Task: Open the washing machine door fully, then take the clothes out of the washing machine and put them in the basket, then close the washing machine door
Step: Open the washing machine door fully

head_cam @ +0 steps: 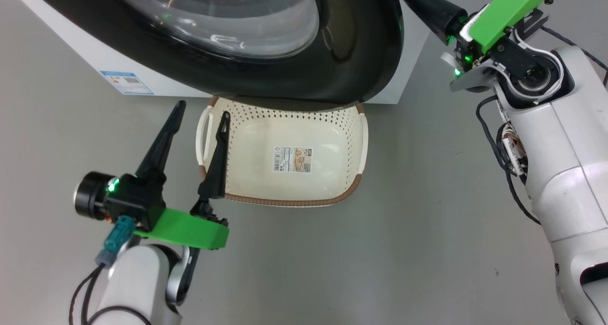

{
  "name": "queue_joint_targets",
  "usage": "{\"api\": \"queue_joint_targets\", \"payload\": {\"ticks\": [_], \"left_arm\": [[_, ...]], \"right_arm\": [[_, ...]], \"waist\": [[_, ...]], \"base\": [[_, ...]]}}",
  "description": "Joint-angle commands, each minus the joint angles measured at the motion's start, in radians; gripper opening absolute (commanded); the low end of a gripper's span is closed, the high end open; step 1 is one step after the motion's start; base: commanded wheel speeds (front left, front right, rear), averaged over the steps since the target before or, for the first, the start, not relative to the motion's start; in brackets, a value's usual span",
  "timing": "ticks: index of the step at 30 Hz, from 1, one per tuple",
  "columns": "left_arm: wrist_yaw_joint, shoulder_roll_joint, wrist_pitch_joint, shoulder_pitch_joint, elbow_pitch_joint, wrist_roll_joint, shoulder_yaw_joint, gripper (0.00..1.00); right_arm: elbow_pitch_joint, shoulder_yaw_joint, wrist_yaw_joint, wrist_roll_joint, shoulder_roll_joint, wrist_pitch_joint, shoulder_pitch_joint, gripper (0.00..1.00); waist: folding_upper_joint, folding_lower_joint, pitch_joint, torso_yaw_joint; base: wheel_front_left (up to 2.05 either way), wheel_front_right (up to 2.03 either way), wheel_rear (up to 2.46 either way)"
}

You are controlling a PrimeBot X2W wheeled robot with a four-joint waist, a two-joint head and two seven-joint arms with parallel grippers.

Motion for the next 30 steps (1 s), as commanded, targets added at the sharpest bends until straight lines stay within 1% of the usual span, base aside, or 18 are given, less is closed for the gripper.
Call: {"api": "queue_joint_targets", "payload": {"ticks": [1,2,4,7,11,16,17,21,24,26,27,30], "left_arm": [[0.008,0.023,-0.008,0.009,-0.027,0.004,0.036,1.0],[0.008,0.023,-0.008,0.008,-0.027,0.004,0.036,1.0],[0.009,0.023,-0.008,0.007,-0.027,0.003,0.038,1.0],[0.008,0.023,-0.008,0.007,-0.026,0.0,0.043,1.0],[0.007,0.023,-0.008,0.01,-0.029,-0.007,0.05,1.0],[0.013,0.024,-0.008,0.01,-0.026,-0.012,0.068,1.0],[0.013,0.024,-0.008,0.01,-0.026,-0.012,0.068,1.0],[0.013,0.024,-0.008,0.005,-0.02,-0.014,0.075,1.0],[0.012,0.025,-0.008,0.002,-0.017,-0.016,0.08,1.0],[0.011,0.026,-0.008,0.001,-0.016,-0.017,0.084,1.0],[0.011,0.026,-0.008,0.001,-0.016,-0.018,0.086,1.0],[0.009,0.026,-0.008,0.0,-0.019,-0.022,0.092,1.0]], "right_arm": [[-0.024,0.014,0.008,-0.036,0.012,-0.044,0.019,0.52],[-0.029,0.017,0.008,-0.048,0.009,-0.065,0.022,1.0],[-0.037,0.027,0.008,-0.078,-0.005,-0.112,0.03,1.0],[-0.058,0.075,0.008,-0.164,-0.039,-0.203,0.054,1.0],[-0.069,0.155,0.008,-0.293,-0.083,-0.366,0.097,1.0],[-0.025,0.251,0.008,-0.44,-0.116,-0.568,0.122,1.0],[-0.025,0.251,0.008,-0.44,-0.116,-0.568,0.122,1.0],[0.013,0.317,0.008,-0.533,-0.125,-0.698,0.126,1.0],[0.054,0.359,0.008,-0.644,-0.141,-0.759,0.117,1.0],[0.07,0.363,0.008,-0.733,-0.143,-0.776,0.111,1.0],[0.066,0.347,0.008,-0.781,-0.144,-0.778,0.107,1.0],[-0.007,0.243,0.008,-0.951,-0.131,-0.779,0.134,1.0]], "waist": [[-0.0001,0.0,0.003,-0.003],[-0.0001,0.0,0.005,-0.005],[-0.0001,0.0,0.006,-0.009],[-0.0001,0.0,0.008,-0.021],[-0.0001,0.0,0.009,-0.039],[-0.0001,0.0,0.014,-0.067],[-0.0001,0.0,0.014,-0.067],[-0.0001,0.0,0.018,-0.081],[-0.0001,0.0,0.02,-0.09],[-0.0001,0.0,0.022,-0.096],[-0.0001,0.0,0.023,-0.098],[-0.0001,0.0,0.029,-0.105]], "base": [[0.0,0.0,0.0],[0.0,0.0,0.0],[0.0,0.0,0.0],[0.0,0.0,0.0],[0.0,0.0,0.0],[0.0,0.0,0.0],[0.0,0.0,0.0],[0.0,0.0,0.0],[0.0,0.0,0.0],[0.0,0.0,0.0],[0.0,0.0,0.0],[0.0,0.0,0.0]]}}
